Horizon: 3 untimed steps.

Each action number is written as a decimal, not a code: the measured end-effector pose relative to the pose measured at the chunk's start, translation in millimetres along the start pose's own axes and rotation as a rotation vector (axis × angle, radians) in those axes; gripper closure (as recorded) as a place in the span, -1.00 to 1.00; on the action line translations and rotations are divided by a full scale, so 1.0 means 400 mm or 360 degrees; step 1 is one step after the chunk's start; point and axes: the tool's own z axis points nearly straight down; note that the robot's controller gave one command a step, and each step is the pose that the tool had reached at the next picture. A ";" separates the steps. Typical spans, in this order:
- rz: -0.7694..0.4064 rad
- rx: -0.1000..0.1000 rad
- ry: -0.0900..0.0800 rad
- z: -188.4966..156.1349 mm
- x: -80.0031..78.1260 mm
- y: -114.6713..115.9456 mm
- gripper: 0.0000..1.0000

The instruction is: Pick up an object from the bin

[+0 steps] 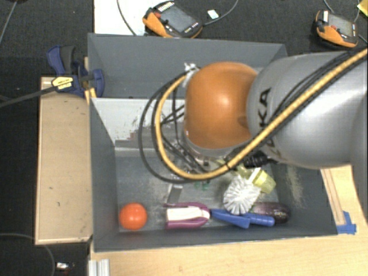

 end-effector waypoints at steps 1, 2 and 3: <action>-0.0248 -0.0011 -0.0016 -0.166 -0.051 0.140 -1.00; 0.0397 0.0015 0.0011 -0.065 -0.022 -0.043 -1.00; 0.0074 -0.0015 -0.0018 -0.142 -0.011 0.114 -1.00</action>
Offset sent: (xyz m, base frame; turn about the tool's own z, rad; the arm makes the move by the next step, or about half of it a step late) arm 0.0052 -0.0188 0.0248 0.2618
